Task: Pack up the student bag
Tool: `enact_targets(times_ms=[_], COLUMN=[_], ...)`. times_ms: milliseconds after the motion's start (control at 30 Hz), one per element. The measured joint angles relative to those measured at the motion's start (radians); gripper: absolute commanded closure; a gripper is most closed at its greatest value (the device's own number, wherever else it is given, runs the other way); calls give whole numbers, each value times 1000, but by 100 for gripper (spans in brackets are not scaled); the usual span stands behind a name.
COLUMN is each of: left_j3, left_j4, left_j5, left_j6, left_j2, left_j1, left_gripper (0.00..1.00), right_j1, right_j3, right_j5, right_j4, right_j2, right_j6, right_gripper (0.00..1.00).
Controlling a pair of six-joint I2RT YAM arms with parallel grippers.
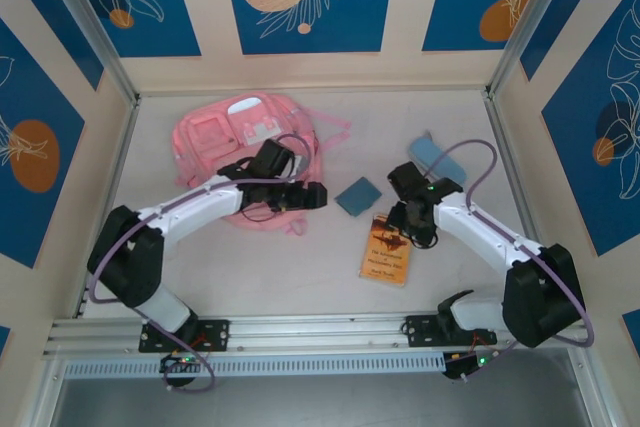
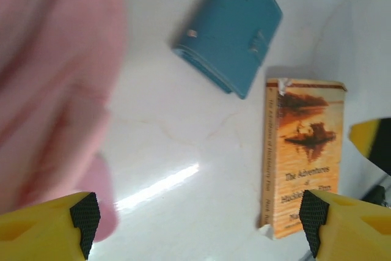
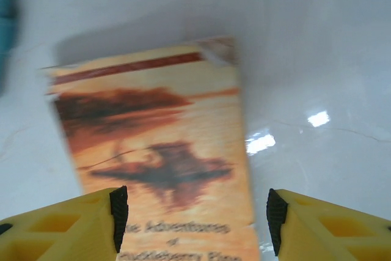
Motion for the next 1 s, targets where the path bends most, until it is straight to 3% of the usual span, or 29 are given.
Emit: enact_targets(times_ms=[133, 300, 600, 1000], left_j3=[54, 113, 208, 374], left_j4=[33, 75, 103, -40], left_j5=[23, 71, 129, 32], left_j6=[-39, -88, -163, -96], left_j2=[92, 214, 385, 511], left_j1=[-87, -161, -198, -234], left_gripper=[19, 25, 42, 66], right_j1=[-105, -164, -187, -187], right_j3=[-100, -154, -173, -164], right_j5=[-97, -192, -291, -381], right_j4=[45, 113, 194, 206], right_j2=[-7, -6, 17, 21], right_j6=[-36, -74, -119, -168], right_gripper=[44, 54, 65, 70])
